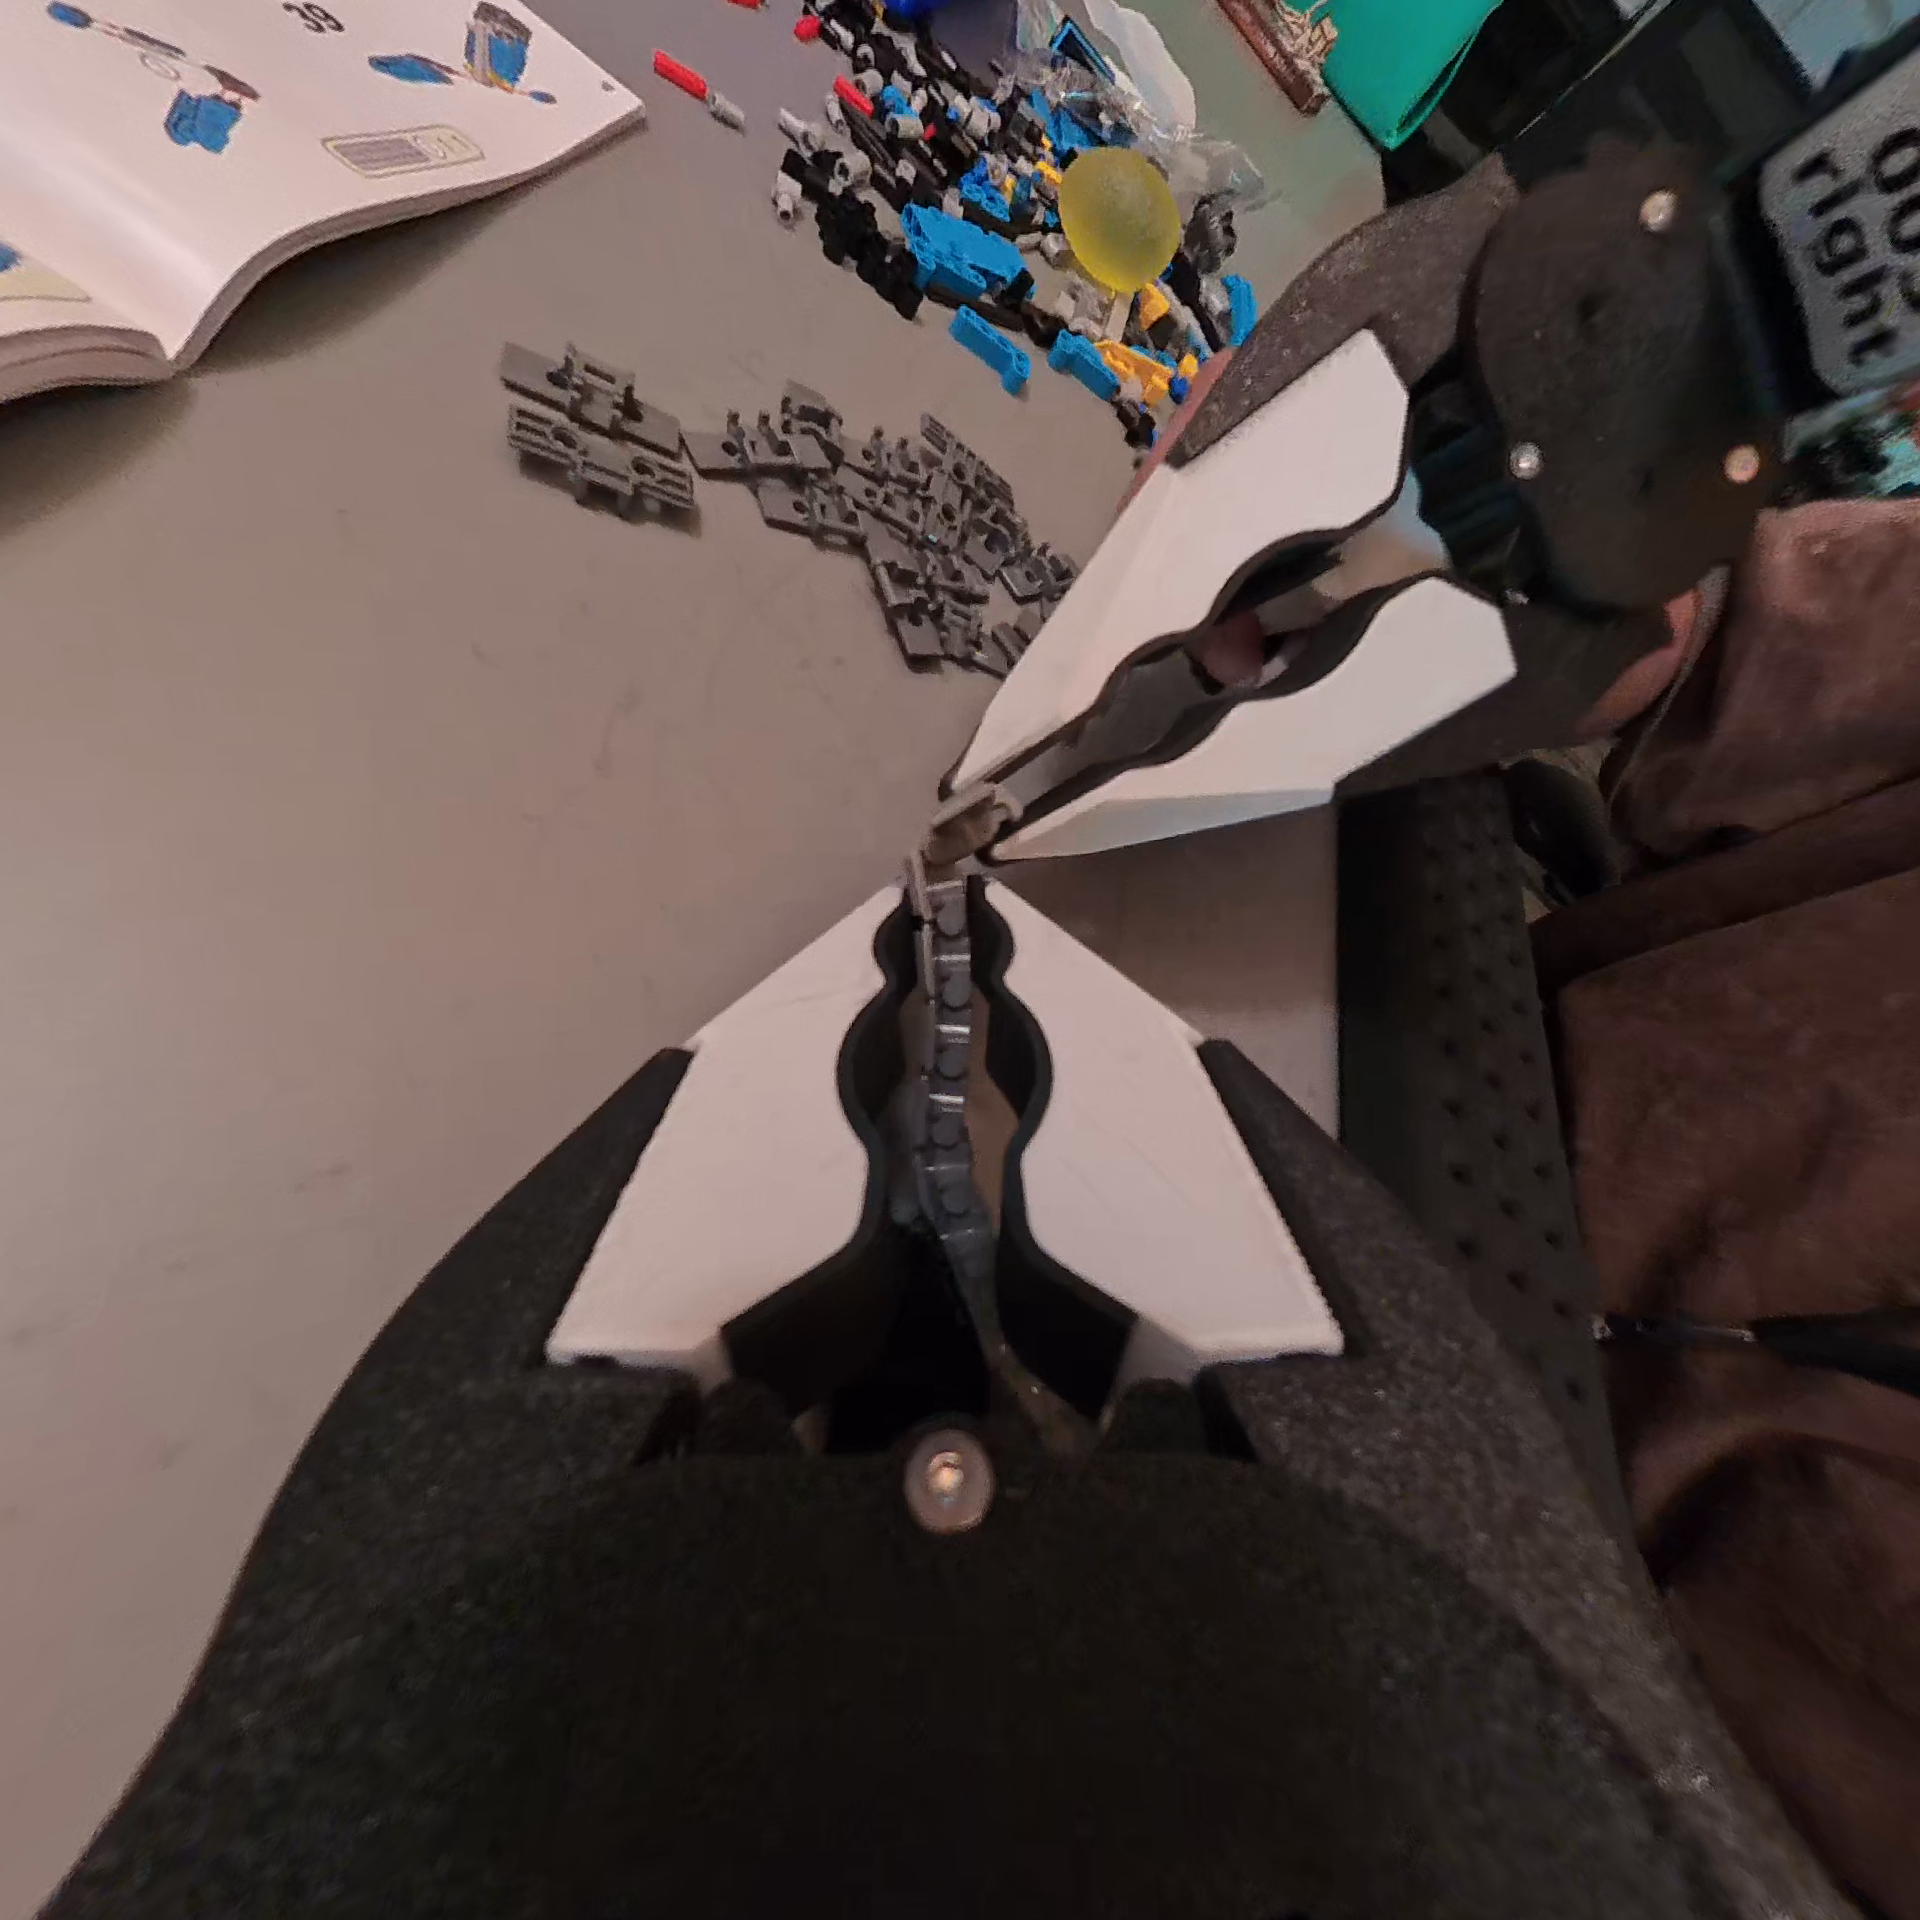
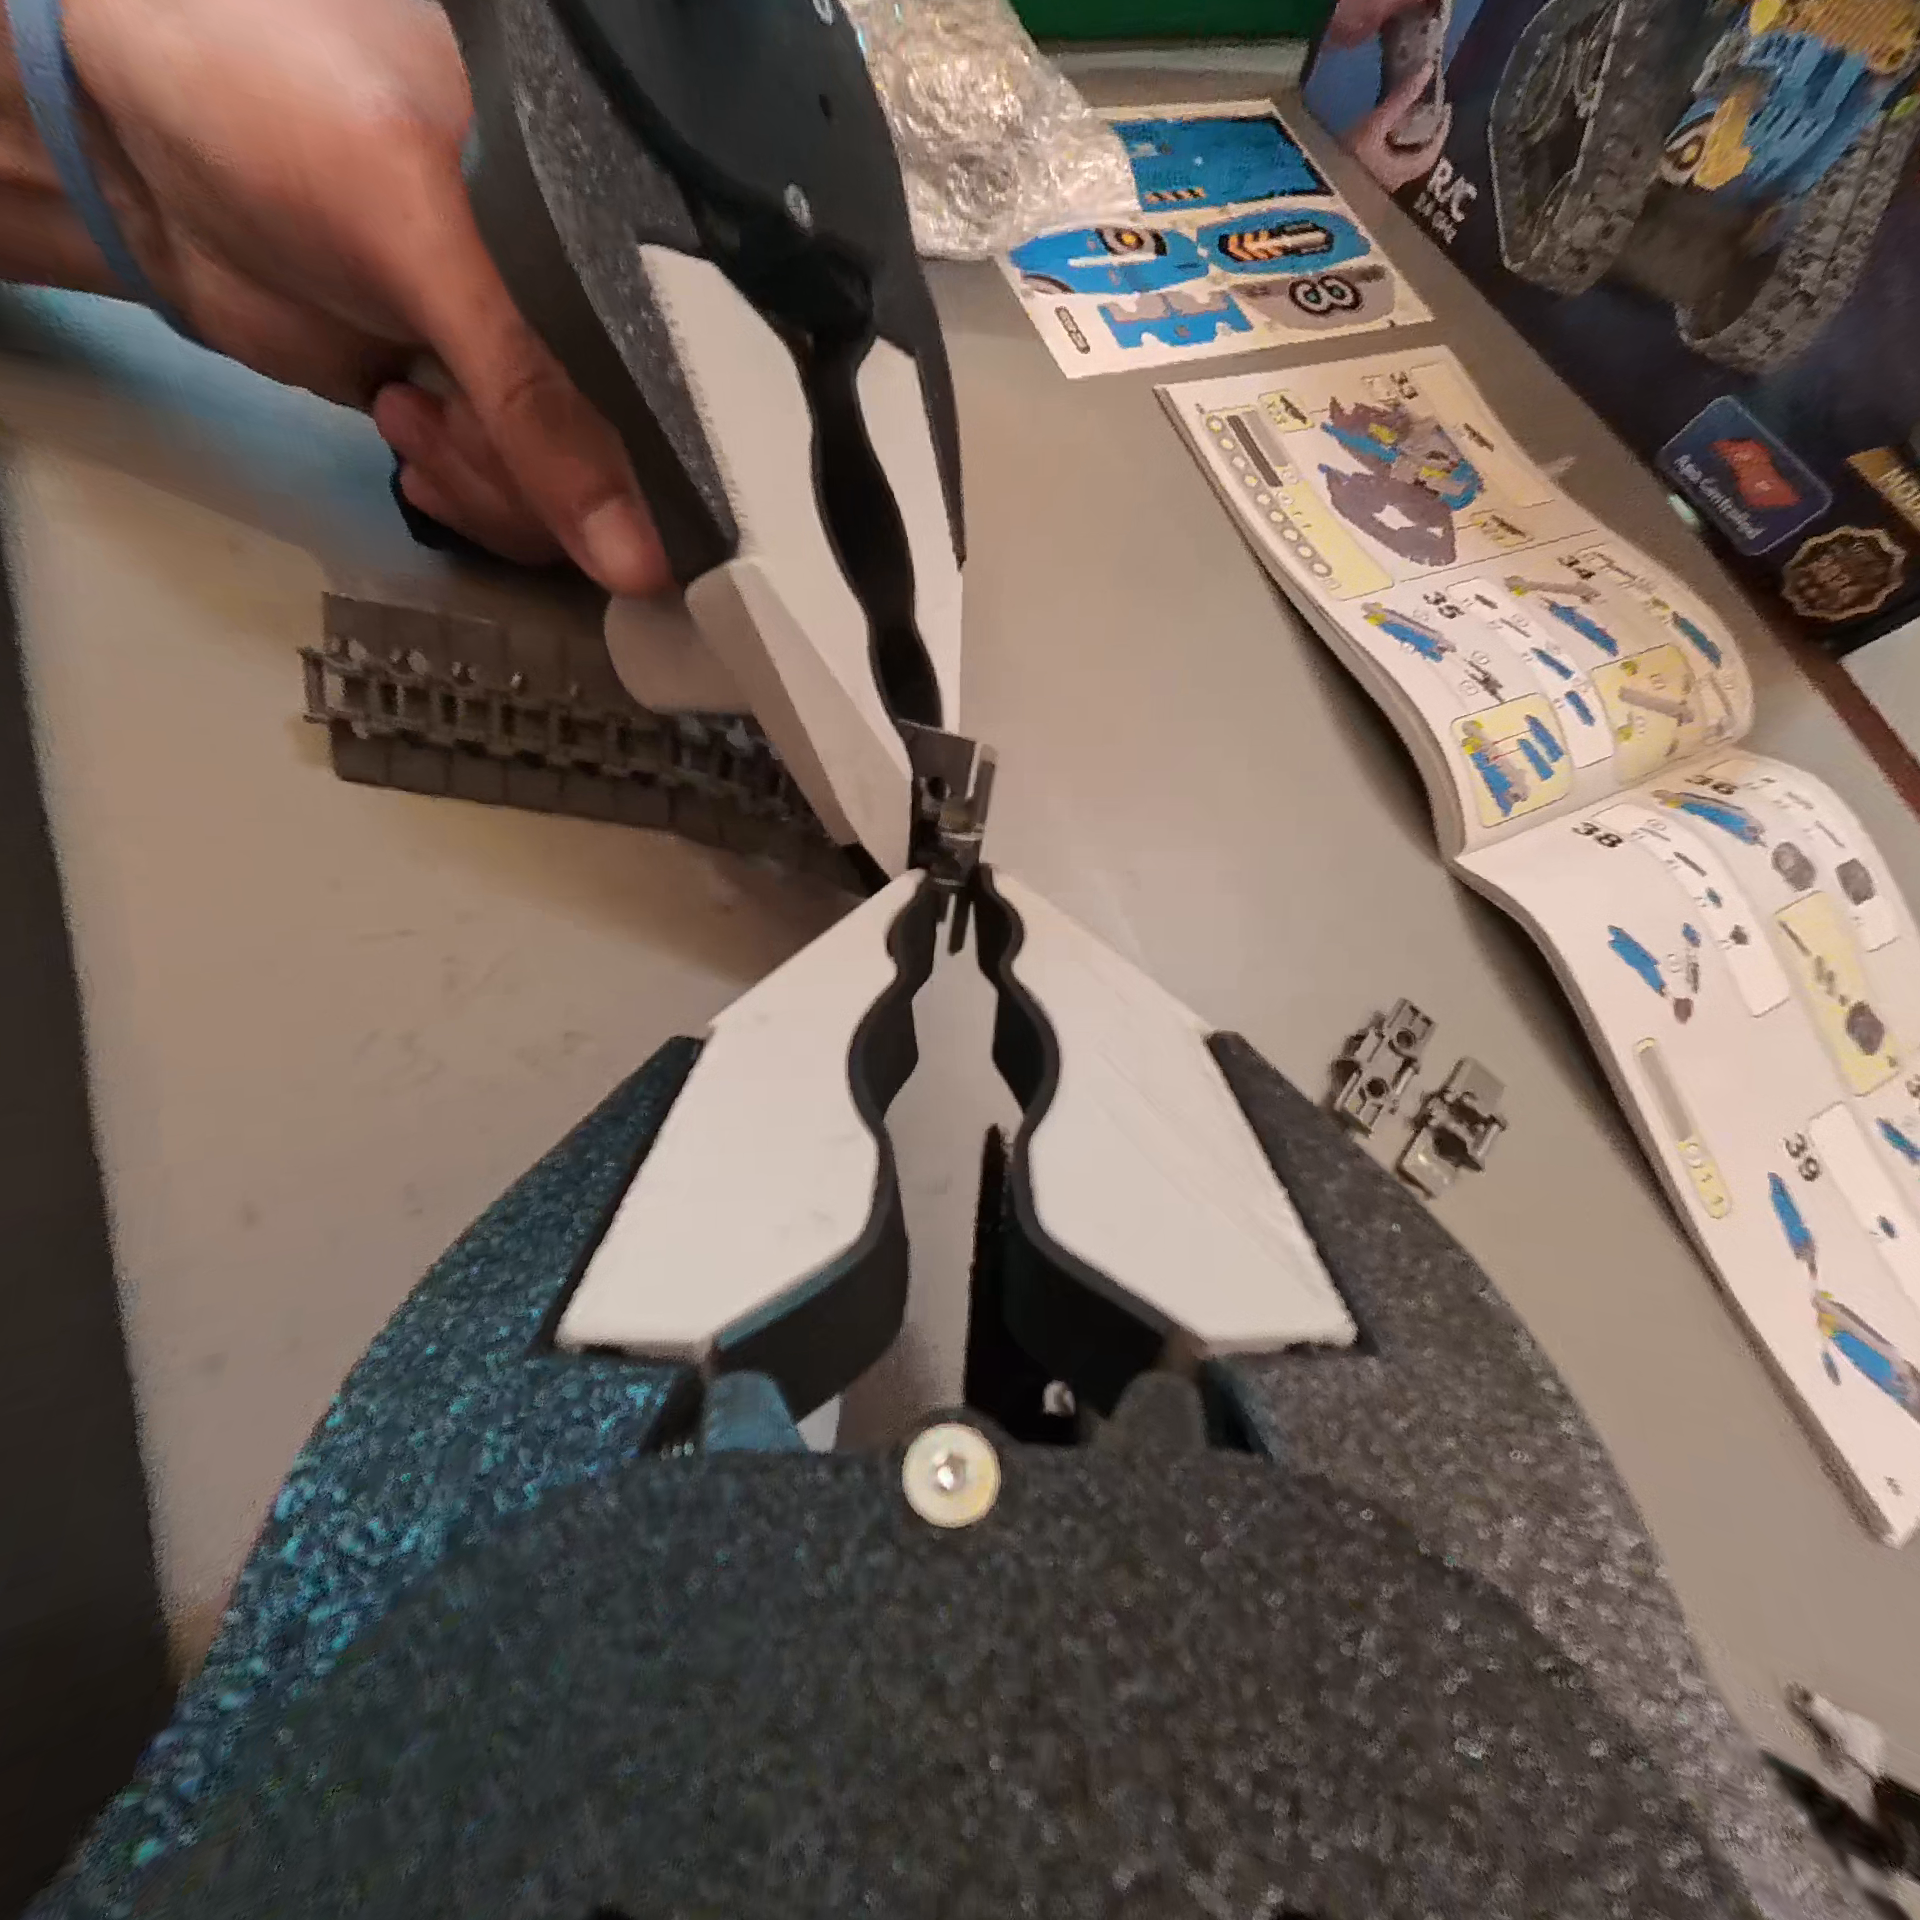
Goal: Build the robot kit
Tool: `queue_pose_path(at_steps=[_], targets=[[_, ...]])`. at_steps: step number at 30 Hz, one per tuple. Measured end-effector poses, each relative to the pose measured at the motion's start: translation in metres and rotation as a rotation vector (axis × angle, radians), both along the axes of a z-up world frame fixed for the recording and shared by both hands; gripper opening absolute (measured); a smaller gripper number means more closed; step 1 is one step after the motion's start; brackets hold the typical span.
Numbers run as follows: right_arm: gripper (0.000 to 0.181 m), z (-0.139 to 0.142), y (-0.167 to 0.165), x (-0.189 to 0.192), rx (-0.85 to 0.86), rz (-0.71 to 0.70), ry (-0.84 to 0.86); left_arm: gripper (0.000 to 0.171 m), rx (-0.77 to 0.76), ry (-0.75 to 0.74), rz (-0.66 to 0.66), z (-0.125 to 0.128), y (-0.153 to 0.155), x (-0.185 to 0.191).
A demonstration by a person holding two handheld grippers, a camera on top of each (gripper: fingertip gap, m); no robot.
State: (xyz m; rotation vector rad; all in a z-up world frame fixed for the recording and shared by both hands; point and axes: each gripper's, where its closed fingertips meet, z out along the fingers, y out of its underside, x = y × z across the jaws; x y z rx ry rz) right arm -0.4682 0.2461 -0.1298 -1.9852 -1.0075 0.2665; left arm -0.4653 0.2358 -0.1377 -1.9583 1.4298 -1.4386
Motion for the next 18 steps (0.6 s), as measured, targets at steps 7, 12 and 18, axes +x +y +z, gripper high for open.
queue_pose_path(at_steps=[7, 12, 18], targets=[[0.008, 0.006, 0.0, 0.002, -0.154, 0.054, 0.234, 0.007, -0.065, -0.021, -0.015, 0.004, -0.002, 0.001], [0.008, 0.015, -0.003, 0.002, -0.157, 0.1, 0.299, 0.008, -0.102, -0.073, -0.07, 0.013, -0.008, -0.001], [0.007, 0.018, -0.007, 0.007, -0.286, 0.135, 0.452, 0.008, -0.092, -0.113, -0.129, 0.019, -0.016, -0.001]])
